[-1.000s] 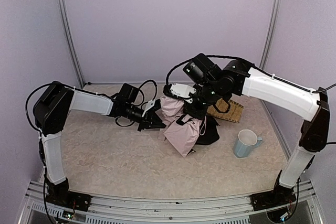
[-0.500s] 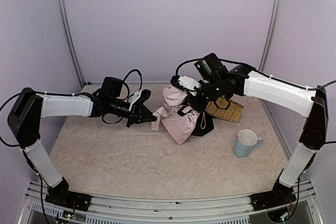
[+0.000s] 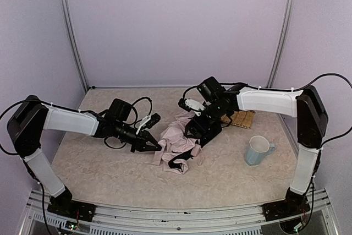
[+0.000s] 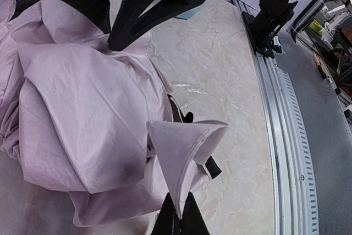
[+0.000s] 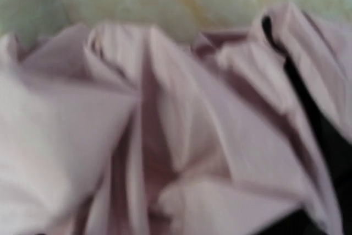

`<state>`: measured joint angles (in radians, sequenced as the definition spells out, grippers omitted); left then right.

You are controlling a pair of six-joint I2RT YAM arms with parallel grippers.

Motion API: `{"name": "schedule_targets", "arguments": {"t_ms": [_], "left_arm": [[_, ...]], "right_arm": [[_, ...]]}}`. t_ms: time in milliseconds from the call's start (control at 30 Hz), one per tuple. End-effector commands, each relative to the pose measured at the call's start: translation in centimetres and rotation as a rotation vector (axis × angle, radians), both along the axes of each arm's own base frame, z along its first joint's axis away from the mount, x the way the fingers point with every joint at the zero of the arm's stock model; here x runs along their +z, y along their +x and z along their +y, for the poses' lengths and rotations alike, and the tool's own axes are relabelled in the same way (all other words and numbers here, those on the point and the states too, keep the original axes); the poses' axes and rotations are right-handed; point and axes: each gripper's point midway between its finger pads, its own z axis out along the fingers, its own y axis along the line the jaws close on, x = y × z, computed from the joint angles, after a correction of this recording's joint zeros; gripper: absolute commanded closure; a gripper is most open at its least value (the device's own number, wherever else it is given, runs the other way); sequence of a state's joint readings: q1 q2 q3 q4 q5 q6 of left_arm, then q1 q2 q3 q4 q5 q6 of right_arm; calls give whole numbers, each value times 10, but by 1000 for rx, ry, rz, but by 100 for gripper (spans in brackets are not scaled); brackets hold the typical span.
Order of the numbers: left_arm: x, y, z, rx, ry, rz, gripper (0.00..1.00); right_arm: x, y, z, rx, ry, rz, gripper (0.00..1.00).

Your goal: Put away the umbrella

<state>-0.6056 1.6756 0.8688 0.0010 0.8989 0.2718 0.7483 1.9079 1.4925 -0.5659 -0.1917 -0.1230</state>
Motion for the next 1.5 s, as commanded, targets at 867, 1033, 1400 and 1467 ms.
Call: {"name": "schedule_targets", "arguments": {"t_ms": [867,1033,1400,1467], "left_arm": [[28,-25,2,122,40,-10,100],[42,-30,4,119,23,-24,100],[53,-41,4,52,-12,-47,100],[44,-38,4,54,-5,-41,100]], "right_arm": [[-67,-56,7,-122,391,284,54],[-67,-57,3,-110,395,287,93],[74,-2,-25,-45,634,104,100],[99,-5,-24,2,638,64,100]]}}
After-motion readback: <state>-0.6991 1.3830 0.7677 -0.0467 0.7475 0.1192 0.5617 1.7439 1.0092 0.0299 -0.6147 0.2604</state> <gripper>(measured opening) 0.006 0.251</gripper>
